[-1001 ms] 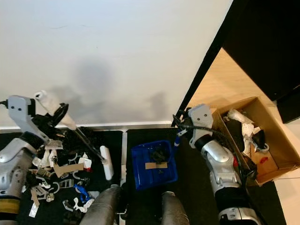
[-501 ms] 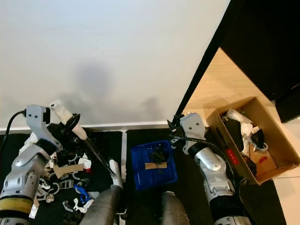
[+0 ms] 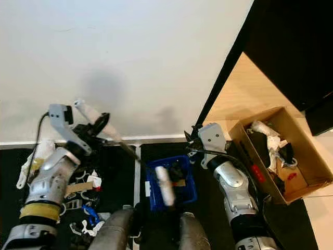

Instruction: Sweep floor

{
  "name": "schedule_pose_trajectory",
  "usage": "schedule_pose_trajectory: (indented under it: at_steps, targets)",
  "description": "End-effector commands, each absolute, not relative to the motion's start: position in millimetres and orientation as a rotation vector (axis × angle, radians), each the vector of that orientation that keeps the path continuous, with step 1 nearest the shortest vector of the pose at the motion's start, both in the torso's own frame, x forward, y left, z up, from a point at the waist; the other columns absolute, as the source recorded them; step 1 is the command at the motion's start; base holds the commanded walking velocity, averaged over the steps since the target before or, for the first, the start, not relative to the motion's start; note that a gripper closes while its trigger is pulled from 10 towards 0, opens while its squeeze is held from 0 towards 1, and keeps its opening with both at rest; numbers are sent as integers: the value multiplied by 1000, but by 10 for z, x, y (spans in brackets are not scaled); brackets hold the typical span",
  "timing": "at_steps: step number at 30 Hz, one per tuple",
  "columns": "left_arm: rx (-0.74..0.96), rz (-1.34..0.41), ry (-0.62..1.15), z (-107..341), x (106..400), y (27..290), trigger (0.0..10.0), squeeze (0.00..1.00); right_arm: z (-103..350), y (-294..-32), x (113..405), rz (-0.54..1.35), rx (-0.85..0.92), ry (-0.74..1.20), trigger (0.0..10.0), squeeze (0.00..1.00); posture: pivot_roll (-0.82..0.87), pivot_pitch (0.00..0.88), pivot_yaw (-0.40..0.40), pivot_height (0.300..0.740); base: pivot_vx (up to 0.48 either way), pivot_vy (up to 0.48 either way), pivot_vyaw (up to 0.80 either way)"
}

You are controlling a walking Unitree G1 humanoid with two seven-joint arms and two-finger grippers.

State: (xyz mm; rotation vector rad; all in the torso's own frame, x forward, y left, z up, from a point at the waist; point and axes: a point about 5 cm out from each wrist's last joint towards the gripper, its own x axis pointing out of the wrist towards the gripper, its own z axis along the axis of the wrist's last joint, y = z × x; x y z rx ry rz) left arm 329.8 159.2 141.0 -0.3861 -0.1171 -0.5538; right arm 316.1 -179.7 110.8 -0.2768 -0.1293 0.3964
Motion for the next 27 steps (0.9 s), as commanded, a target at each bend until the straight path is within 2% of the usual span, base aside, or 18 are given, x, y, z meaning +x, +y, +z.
schedule_pose_trajectory:
  at_steps: [1,5,10,11,15,20,27]
  targets:
    - [-409,-565,-135,1454,3285,1593,10000,0,989,-1847,3116,375,-270,-79,10000,0,150,339,65,740,0,0,0]
    - [-399,-569,-155,1520,3291,1614,10000,0,992,-1868,3116,370,-270,-79,10000,0,150,339,65,740,0,0,0]
    - [-208,-579,-166,1689,3220,1924,10000,0,985,-1874,3119,366,-269,-77,10000,0,158,339,72,740,0,0,0]
    - [-208,-579,-166,1689,3220,1924,10000,0,985,-1874,3119,366,-269,-77,10000,0,158,339,72,740,0,0,0]
    - [-115,-567,-150,1761,3138,2218,10000,0,972,-1859,3122,369,-264,-73,10000,0,174,345,72,740,0,0,0]
    - [-86,-550,-122,1713,3135,2275,10000,0,970,-1842,3129,373,-259,-72,10000,0,183,353,71,740,0,0,0]
    - [-50,-458,-94,1421,3274,2173,10000,0,988,-1822,3146,371,-240,-78,10000,0,177,363,68,740,0,0,0]
